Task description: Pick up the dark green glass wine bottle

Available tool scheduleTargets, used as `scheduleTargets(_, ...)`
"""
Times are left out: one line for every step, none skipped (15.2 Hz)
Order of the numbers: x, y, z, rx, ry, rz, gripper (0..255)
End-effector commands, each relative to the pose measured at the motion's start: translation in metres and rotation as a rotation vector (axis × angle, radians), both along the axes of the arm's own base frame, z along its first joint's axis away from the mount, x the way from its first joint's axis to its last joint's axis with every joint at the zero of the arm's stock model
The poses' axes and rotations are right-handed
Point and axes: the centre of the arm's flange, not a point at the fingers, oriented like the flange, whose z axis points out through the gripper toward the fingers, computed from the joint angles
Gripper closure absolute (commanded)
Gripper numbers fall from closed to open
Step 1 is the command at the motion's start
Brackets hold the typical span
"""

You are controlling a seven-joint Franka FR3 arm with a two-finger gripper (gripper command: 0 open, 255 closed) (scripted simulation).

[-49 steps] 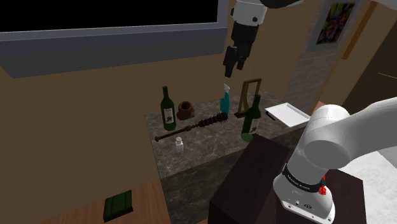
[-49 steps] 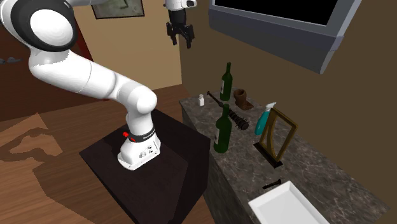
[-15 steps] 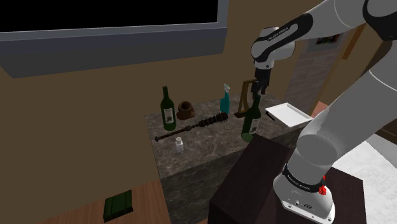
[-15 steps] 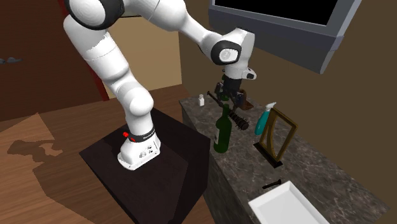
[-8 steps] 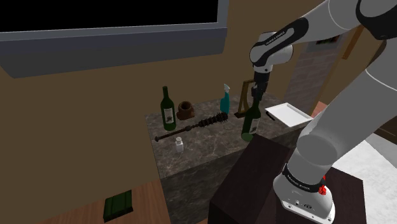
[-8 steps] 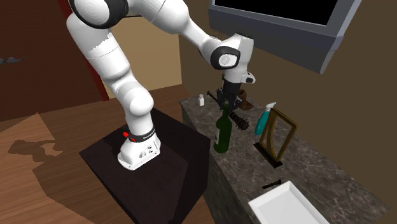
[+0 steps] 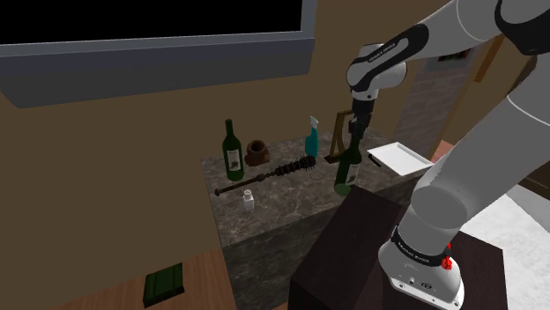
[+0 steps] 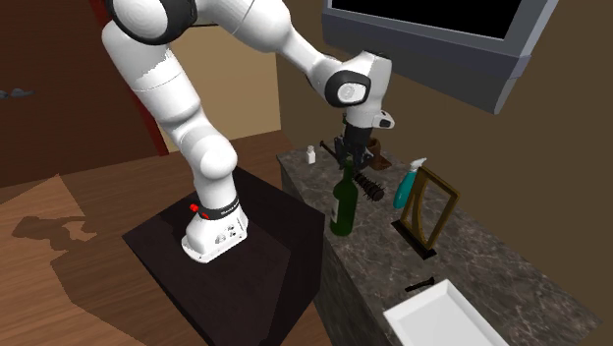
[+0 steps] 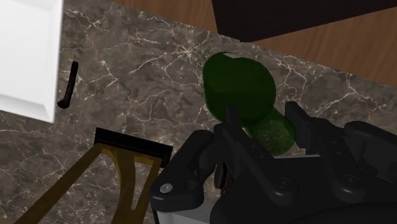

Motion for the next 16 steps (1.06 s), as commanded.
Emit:
scheduleTargets(0.0,0.0,0.008,0.001,0.001,0.0,255)
scheduleTargets(0.0,0.0,0.013,0.001,0.001,0.0,255)
scheduleTargets(0.0,0.0,0.019,0.001,0.001,0.0,255)
scheduleTargets(0.0,0.0,0.024,0.001,0.001,0.0,255)
scheduleTargets(0.0,0.0,0.029,0.001,0.001,0.0,255)
scheduleTargets(0.0,0.0,0.035,0.001,0.001,0.0,255)
scheduleTargets(0.0,0.0,0.04,0.001,0.001,0.0,255)
scheduleTargets(0.0,0.0,0.045,0.001,0.001,0.0,255)
scheduleTargets(0.0,0.0,0.05,0.001,0.001,0.0,255)
scheduleTargets(0.0,0.0,0.056,0.001,0.001,0.0,255)
scheduleTargets(0.0,0.0,0.061,0.001,0.001,0.0,255)
scheduleTargets(0.0,0.0,0.066,0.001,0.001,0.0,255)
scheduleTargets(0.0,0.0,0.072,0.001,0.001,0.0,255)
scheduleTargets(0.0,0.0,0.077,0.001,0.001,0.0,255)
scheduleTargets(0.0,0.0,0.078,0.001,0.001,0.0,255)
scheduleTargets(0.0,0.0,0.078,0.001,0.001,0.0,255)
